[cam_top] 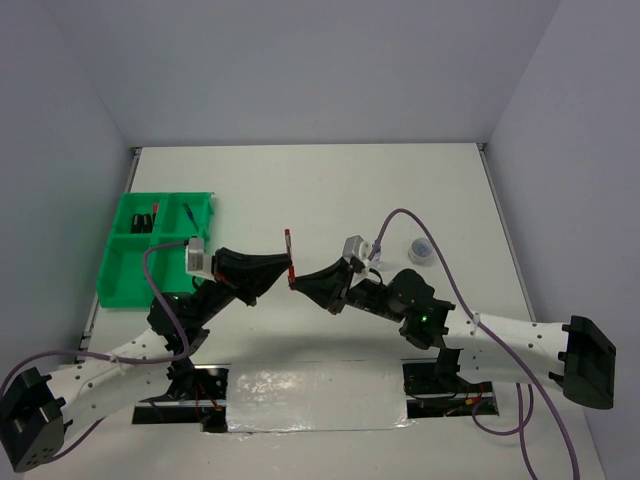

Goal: Sort the stationery into containers
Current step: Close the pen cap on the pen.

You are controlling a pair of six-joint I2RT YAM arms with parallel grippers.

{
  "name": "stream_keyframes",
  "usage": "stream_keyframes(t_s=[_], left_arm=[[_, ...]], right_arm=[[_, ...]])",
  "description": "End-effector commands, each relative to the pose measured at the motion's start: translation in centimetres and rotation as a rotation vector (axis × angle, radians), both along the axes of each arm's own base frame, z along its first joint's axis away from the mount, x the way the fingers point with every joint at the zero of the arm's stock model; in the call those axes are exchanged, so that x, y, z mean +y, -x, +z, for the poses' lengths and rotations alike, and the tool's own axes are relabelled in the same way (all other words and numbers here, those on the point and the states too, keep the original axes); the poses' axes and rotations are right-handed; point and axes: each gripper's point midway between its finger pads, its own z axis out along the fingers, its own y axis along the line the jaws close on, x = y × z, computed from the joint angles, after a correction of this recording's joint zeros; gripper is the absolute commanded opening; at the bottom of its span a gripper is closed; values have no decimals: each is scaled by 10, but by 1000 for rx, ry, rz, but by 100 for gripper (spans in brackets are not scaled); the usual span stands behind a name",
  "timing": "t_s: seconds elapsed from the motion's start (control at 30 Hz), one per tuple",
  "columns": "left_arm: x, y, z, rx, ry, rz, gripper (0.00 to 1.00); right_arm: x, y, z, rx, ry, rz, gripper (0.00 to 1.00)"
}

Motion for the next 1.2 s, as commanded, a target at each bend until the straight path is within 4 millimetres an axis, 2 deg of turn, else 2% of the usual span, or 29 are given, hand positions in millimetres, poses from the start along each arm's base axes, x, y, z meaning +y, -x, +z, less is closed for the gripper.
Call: stream_keyframes(t_s=[0.0, 0.13, 0.3, 0.53, 0.9, 1.17], left_arm=[[-4, 26, 5, -112, -8, -92, 0], [-4, 29, -7, -126, -30, -93, 0], [2, 27, -13, -131, -28, -59, 0], [-3, 26, -23, -131, -69, -62, 0], [-11, 26, -42, -101, -136, -91, 0], [-7, 24, -56, -65, -128, -71, 0]], right_arm=[[-8, -5, 57, -50, -121, -44, 0], [-11, -9, 67, -9, -127, -65, 0], [-13, -14, 73, 29, -131, -91, 0], [-10, -10, 82, 50, -122, -63, 0], [-10, 7, 106, -44, -130, 20, 0], [-18, 4, 128, -68, -202, 16, 0]])
